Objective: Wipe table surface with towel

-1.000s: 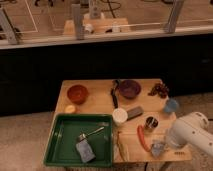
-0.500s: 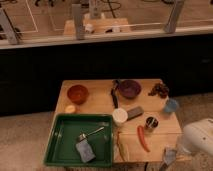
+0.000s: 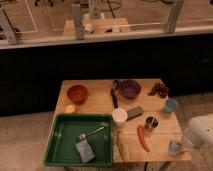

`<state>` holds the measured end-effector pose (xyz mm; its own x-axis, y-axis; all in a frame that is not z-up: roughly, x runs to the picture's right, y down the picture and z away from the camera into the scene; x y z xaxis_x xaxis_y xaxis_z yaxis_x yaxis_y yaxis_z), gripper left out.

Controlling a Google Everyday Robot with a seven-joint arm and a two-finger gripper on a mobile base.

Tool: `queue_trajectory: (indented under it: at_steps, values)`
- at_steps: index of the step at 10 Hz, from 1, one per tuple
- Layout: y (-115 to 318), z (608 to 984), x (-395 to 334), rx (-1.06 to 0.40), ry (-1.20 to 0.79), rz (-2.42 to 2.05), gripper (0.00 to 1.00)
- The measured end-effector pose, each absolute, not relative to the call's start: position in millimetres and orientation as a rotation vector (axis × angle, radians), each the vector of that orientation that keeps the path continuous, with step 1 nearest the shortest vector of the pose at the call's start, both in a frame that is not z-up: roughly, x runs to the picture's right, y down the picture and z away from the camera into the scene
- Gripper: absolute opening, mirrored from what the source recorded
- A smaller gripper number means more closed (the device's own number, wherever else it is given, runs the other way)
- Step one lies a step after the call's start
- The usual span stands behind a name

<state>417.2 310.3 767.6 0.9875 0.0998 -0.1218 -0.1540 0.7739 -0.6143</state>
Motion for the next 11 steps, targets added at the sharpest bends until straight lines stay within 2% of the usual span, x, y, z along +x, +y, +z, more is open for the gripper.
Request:
queue_trajectory:
  at_steps: [3, 5, 8, 11]
  values:
    - [279, 783, 379, -0.629, 0.048, 0.133, 0.04]
    - [273, 787, 352, -0.627, 0.021, 0.104, 0.04]
    - [288, 780, 318, -0.641, -0.007, 0.046, 0.04]
    - [316, 765, 327, -0.671, 0.016, 0.03, 0.04]
